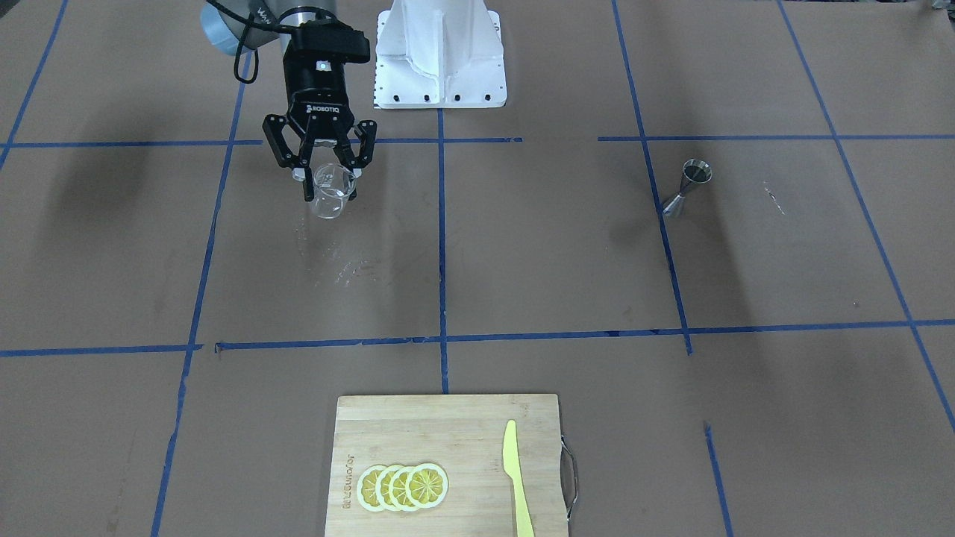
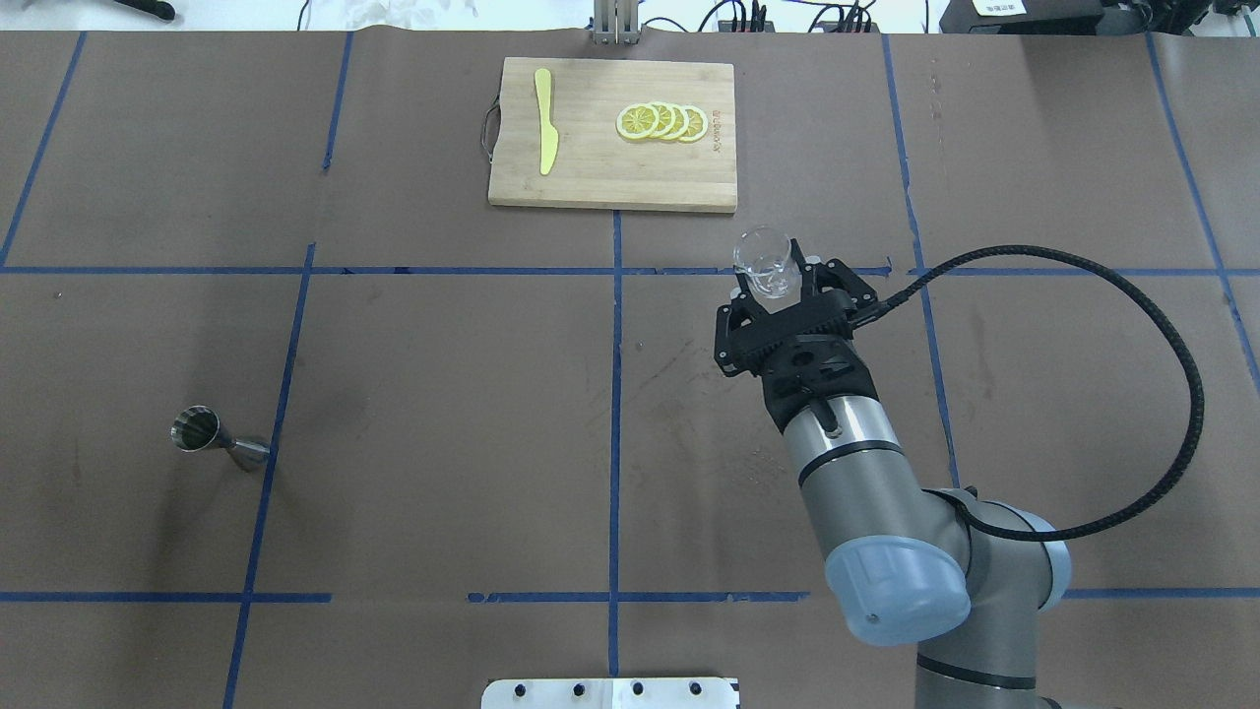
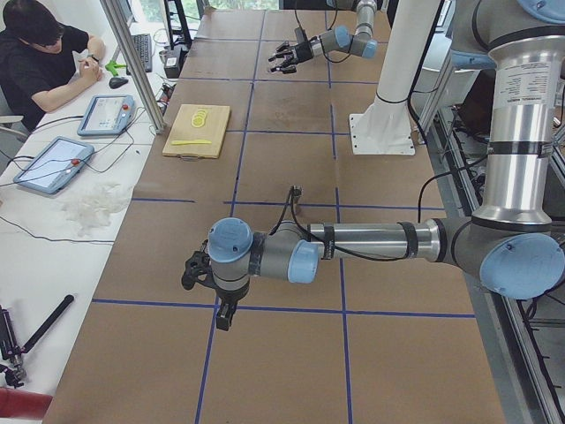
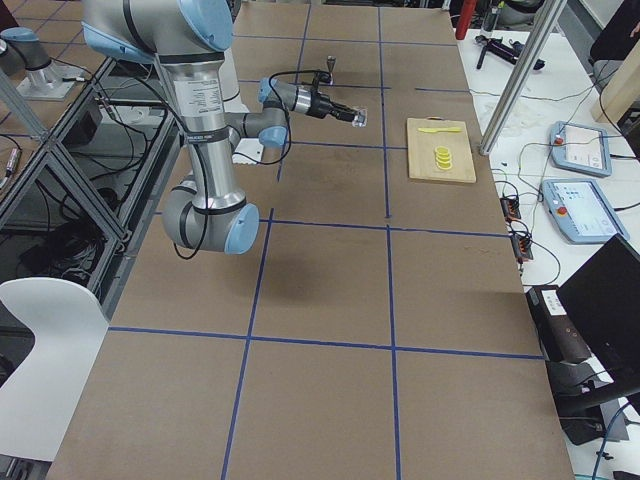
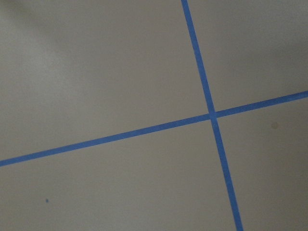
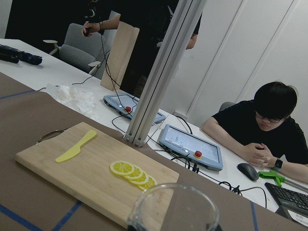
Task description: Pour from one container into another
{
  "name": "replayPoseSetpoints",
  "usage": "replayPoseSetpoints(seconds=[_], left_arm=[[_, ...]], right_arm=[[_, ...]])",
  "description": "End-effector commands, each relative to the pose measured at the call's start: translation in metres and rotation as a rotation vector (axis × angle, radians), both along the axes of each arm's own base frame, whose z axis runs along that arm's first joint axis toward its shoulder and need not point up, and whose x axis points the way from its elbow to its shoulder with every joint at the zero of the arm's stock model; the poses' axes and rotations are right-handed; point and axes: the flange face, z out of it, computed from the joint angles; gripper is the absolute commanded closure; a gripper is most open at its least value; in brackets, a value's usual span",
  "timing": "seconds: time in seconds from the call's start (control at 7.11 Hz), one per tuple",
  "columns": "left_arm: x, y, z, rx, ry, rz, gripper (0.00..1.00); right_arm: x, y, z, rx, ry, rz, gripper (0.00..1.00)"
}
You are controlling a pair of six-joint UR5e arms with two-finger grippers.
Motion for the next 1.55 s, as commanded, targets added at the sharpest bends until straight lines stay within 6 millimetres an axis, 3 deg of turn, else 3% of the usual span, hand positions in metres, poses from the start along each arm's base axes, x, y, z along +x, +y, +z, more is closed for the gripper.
replayPoseSetpoints(seconds=[0.0,0.28,0.56,0.7,0.84,0.99,1.13,1.41], left_arm=[[0.0,-0.001,-0.002,0.002,0.004,0.0,0.0],[0.0,-0.001,-0.004,0.005,0.004,0.0,0.0],[0.0,-0.001,-0.006,0.01,0.005,0.0,0.0],[0.0,-0.002,-0.007,0.011,0.005,0.0,0.0],[0.0,-0.003,-0.008,0.014,0.005,0.0,0.0],[0.0,-0.003,-0.008,0.014,0.005,0.0,0.0],[0.0,-0.004,-0.009,0.017,0.005,0.0,0.0],[0.001,-0.004,-0.01,0.019,0.006,0.002,0.0]], right_arm=[[0.017,0.004,0.054,-0.049,-0.044,0.013,1.0],[0.031,0.007,0.111,-0.118,-0.119,0.052,1.0],[0.023,0.005,0.154,-0.193,-0.259,0.106,1.0],[0.017,0.003,0.179,-0.202,-0.231,0.122,1.0],[0.019,0.003,0.213,-0.218,-0.268,0.137,1.0],[0.033,0.007,0.246,-0.214,-0.304,0.135,1.0],[0.044,0.011,0.259,-0.195,-0.311,0.15,1.0],[0.037,0.024,0.27,-0.177,-0.323,0.167,1.0]])
